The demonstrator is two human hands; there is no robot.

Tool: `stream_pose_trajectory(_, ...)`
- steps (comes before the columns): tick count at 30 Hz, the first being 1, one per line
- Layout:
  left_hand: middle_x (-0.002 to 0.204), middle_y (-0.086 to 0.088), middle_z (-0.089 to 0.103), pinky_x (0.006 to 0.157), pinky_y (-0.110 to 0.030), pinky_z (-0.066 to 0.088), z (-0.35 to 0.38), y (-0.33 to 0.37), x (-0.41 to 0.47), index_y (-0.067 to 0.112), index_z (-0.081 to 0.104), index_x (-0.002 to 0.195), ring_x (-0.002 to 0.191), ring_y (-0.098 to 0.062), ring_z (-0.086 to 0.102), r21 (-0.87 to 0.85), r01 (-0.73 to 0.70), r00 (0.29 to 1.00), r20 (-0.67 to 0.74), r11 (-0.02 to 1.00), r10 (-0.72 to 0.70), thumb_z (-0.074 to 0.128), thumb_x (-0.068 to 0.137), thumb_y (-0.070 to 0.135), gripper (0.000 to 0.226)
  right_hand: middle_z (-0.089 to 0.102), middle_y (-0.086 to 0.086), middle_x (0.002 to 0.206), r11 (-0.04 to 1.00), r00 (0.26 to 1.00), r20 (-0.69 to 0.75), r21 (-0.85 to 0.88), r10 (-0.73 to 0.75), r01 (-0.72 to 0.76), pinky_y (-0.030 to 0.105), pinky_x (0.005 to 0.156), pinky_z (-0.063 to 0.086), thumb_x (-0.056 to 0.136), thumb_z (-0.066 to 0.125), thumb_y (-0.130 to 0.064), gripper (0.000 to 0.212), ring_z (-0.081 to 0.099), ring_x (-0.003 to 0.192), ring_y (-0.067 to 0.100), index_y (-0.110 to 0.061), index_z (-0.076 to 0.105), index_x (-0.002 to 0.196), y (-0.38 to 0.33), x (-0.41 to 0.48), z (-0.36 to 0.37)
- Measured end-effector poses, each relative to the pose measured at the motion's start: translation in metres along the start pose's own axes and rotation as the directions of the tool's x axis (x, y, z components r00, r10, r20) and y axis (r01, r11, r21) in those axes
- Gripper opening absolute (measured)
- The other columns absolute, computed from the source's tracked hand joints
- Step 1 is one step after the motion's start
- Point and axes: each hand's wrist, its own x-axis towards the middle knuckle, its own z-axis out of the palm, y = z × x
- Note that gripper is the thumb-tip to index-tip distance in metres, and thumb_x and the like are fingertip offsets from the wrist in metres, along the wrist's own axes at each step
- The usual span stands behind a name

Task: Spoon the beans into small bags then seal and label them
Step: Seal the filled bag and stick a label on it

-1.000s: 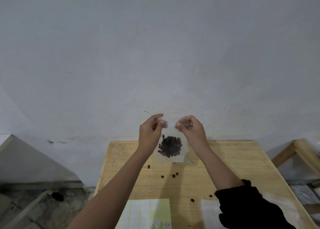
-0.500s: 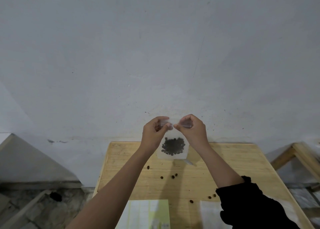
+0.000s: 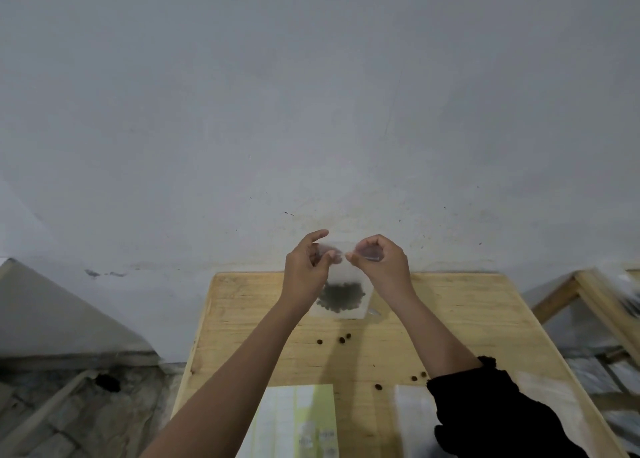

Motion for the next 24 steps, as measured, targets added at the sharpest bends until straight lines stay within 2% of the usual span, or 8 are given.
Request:
stream_pose_trajectory(4,0.085,-0.017,0.067,0.073,-0.029,0.055,0.007,-0.008,-0.009,0.023,0.056,0.122,0.078,-0.025,0.065,-0.030,0.026,0.999,0.048,0.999,-0.025,0.061,0.088,0.007,0.037,0.065,-0.003,0.082,0.999,0.997,-0.072,-0.027,0.040,-0.042,0.018,0.071,0.047,0.068,0.083,-0.025,0.026,0.061,0.081,0.009,-0.015,0.060,0.076,0.010,-0.009,-0.001)
stream_pose_trajectory(8,0.087,-0.013,0.070,0.073,-0.031,0.055,0.012,-0.011,-0.011,0.021,0.056,0.124,0.080,-0.025,0.066,-0.065,0.057,0.995,0.081,0.996,-0.051,0.063,0.087,0.008,0.039,0.064,-0.004,0.081,0.998,0.996,-0.078,-0.041,0.049,-0.052,0.015,0.069,0.045,0.068,0.082,-0.026,0.027,0.060,0.079,0.006,-0.014,0.060,0.077,0.016,-0.013,-0.006)
stream_pose_trajectory(13,0.101,-0.006,0.071,0.087,-0.025,0.053,0.020,-0.002,-0.012,0.015,0.058,0.124,0.095,-0.015,0.068,-0.073,0.041,0.985,0.170,0.996,-0.028,0.054,0.092,0.005,0.034,0.066,-0.005,0.087,0.997,0.998,-0.021,0.060,0.052,-0.051,0.015,0.074,0.048,0.076,0.076,-0.013,0.017,0.063,0.086,0.009,-0.017,0.062,0.084,0.019,-0.010,-0.031)
stream_pose_trajectory(15,0.097,-0.004,0.071,0.087,-0.024,0.053,0.026,0.005,-0.012,0.012,0.059,0.122,0.092,-0.011,0.069,-0.086,0.021,0.987,0.161,0.996,-0.007,0.053,0.093,0.002,0.031,0.068,-0.001,0.084,0.990,0.998,0.029,0.132,0.047,-0.050,0.022,0.077,0.052,0.078,0.073,-0.006,0.015,0.067,0.083,0.014,-0.016,0.064,0.084,0.017,-0.009,-0.046)
stream_pose_trajectory(18,0.090,0.000,0.070,0.082,-0.017,0.052,0.043,0.016,-0.016,0.008,0.061,0.119,0.083,-0.002,0.068,-0.069,-0.020,0.992,0.121,0.997,0.028,0.052,0.093,0.001,0.028,0.068,0.001,0.077,0.994,0.999,0.040,0.112,0.013,-0.017,0.017,0.069,0.054,0.079,0.070,-0.001,0.014,0.068,0.068,0.005,-0.013,0.065,0.082,0.012,-0.009,-0.067)
stream_pose_trajectory(20,0.084,0.002,0.068,0.074,-0.011,0.050,0.059,0.026,-0.021,0.008,0.063,0.116,0.073,0.005,0.064,-0.034,-0.054,0.994,0.090,0.998,0.057,0.054,0.092,0.001,0.027,0.068,0.003,0.074,0.995,1.000,0.004,0.103,0.001,-0.001,0.017,0.064,0.053,0.079,0.069,0.003,0.015,0.067,0.062,0.005,-0.011,0.064,0.079,0.013,-0.009,-0.082)
stream_pose_trajectory(22,0.069,0.005,0.061,0.061,-0.009,0.044,0.079,0.036,-0.026,0.011,0.064,0.116,0.058,0.001,0.054,0.012,-0.089,0.992,0.086,0.996,0.088,0.058,0.090,0.005,0.027,0.067,0.004,0.072,0.994,0.999,-0.039,0.105,0.008,-0.003,0.018,0.064,0.052,0.079,0.068,0.006,0.014,0.066,0.060,0.006,-0.008,0.064,0.079,0.014,-0.010,-0.102)
stream_pose_trajectory(24,0.059,0.007,0.048,0.057,-0.015,0.041,0.097,0.045,-0.030,0.014,0.062,0.118,0.052,-0.003,0.042,0.041,-0.119,0.987,0.112,0.992,0.114,0.064,0.086,0.009,0.032,0.068,0.003,0.073,0.994,0.998,-0.068,0.109,0.013,-0.005,0.022,0.068,0.053,0.078,0.069,0.005,0.015,0.067,0.064,0.010,-0.010,0.065,0.079,0.015,-0.012,-0.124)
